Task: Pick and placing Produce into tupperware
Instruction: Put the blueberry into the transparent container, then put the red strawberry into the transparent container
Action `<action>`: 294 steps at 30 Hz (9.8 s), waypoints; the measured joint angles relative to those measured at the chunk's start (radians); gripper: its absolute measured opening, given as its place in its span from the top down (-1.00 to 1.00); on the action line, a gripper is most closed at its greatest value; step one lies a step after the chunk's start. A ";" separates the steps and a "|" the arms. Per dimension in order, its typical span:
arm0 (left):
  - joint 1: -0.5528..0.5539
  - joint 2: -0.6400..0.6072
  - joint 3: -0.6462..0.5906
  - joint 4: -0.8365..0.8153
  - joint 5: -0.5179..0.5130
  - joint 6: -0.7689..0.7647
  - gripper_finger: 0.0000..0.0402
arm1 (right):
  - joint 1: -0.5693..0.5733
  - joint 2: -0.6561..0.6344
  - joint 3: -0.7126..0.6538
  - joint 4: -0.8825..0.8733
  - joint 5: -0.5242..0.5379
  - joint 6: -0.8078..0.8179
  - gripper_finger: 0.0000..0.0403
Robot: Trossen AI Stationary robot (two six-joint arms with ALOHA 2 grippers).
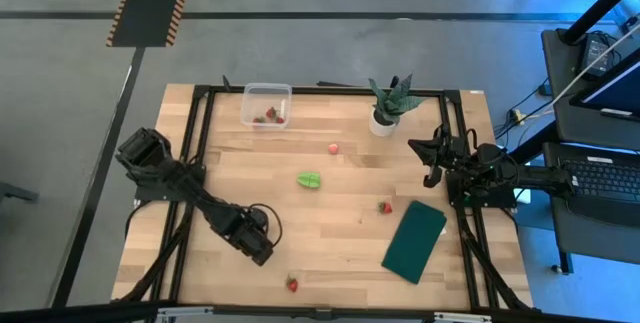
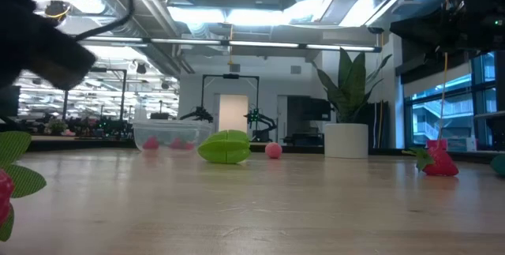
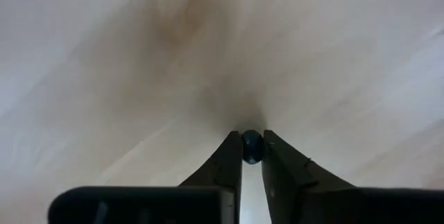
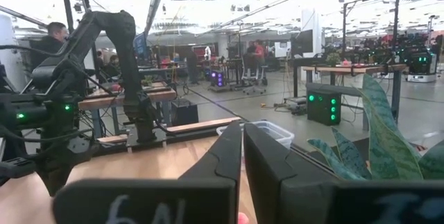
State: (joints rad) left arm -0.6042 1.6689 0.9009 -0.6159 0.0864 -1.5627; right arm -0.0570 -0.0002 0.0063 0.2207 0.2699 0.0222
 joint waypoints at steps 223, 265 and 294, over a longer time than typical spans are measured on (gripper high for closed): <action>-0.035 0.582 0.960 -0.373 -0.072 1.647 -0.35 | 0.001 0.000 0.000 -0.088 -0.012 0.048 0.89; -0.029 0.622 0.915 -0.338 -0.013 1.537 -0.29 | 0.000 0.000 0.000 -0.069 -0.012 0.045 0.89; -0.028 0.625 0.912 -0.334 -0.027 1.482 0.26 | 0.000 0.000 0.000 -0.069 -0.012 0.044 0.89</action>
State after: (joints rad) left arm -0.6320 2.2940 1.8130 -0.9497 0.0596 -0.0803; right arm -0.0566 -0.0001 0.0063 0.1520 0.2584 0.0666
